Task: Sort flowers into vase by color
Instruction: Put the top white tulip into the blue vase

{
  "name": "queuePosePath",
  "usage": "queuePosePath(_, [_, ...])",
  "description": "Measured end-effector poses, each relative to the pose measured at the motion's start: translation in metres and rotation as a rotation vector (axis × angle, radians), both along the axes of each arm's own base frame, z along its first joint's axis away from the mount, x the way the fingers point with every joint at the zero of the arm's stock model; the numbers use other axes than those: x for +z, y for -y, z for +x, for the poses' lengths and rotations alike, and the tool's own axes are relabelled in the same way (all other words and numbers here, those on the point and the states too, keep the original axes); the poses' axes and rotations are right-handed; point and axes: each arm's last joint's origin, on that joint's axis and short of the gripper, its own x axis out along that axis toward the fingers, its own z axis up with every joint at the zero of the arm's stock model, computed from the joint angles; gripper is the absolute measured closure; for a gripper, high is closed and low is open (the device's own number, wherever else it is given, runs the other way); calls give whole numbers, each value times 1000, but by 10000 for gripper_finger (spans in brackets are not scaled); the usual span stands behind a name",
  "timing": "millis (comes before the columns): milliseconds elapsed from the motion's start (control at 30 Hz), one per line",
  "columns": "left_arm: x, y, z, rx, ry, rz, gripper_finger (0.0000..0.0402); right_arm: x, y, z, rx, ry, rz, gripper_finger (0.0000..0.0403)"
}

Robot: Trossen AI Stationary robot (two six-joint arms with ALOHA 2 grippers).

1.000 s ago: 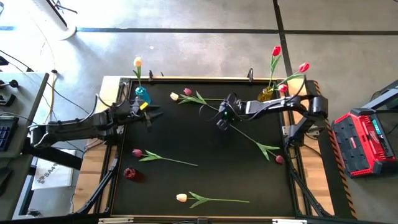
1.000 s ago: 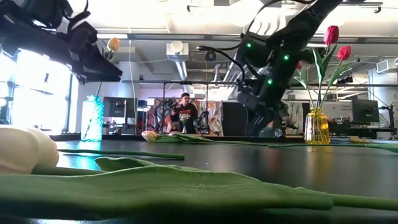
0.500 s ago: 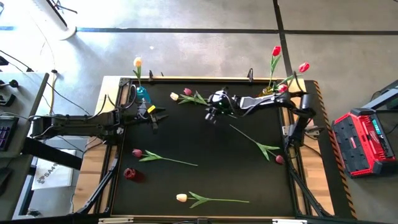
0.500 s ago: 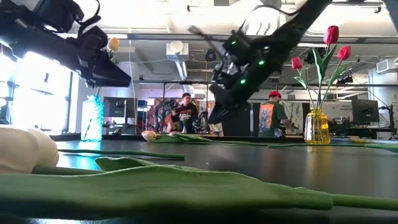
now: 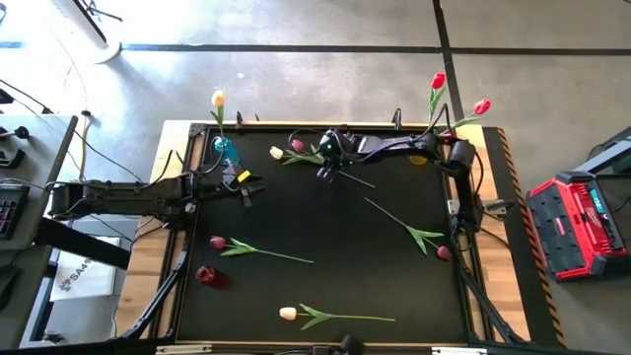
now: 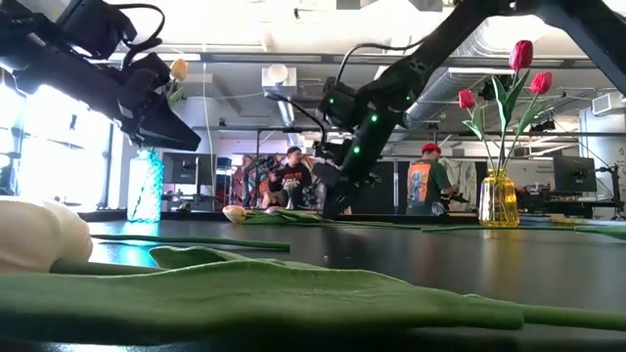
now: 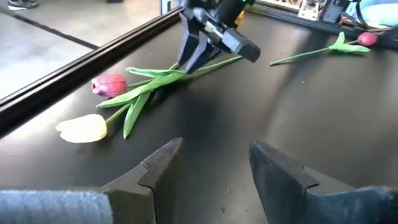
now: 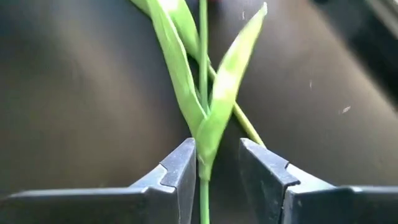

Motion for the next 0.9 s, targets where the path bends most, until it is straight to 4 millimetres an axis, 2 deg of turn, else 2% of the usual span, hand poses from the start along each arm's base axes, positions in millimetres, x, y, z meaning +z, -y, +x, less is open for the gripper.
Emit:
queuePosePath(133, [1,-1,0,21,4,14,229,-7,10,-7,-9,-44,64,305])
queuePosePath(233, [1,-1,0,19,0,20,229,-9,11,-11,1,-60,117,340])
queuePosePath(333, [1,-1,0,19,0,20,229,-6,5,-13,44,-52,192,386])
queuePosePath(400, [1,-1,0,18,0,21,229,-2,-4,-12,106,-20,292,396])
queuePosePath(500, [1,-1,0,18,-1,23,229,10,-21,-6,226,63,412,374])
queuePosePath(567, [1,-1,0,16,-3,27,229,20,-27,-4,284,101,417,355])
queuePosePath(767, [2,-1,0,17,3,38,229,25,-18,-6,125,33,189,301])
queuePosePath(900, [1,-1,0,16,-2,36,229,26,-18,-6,87,12,129,280])
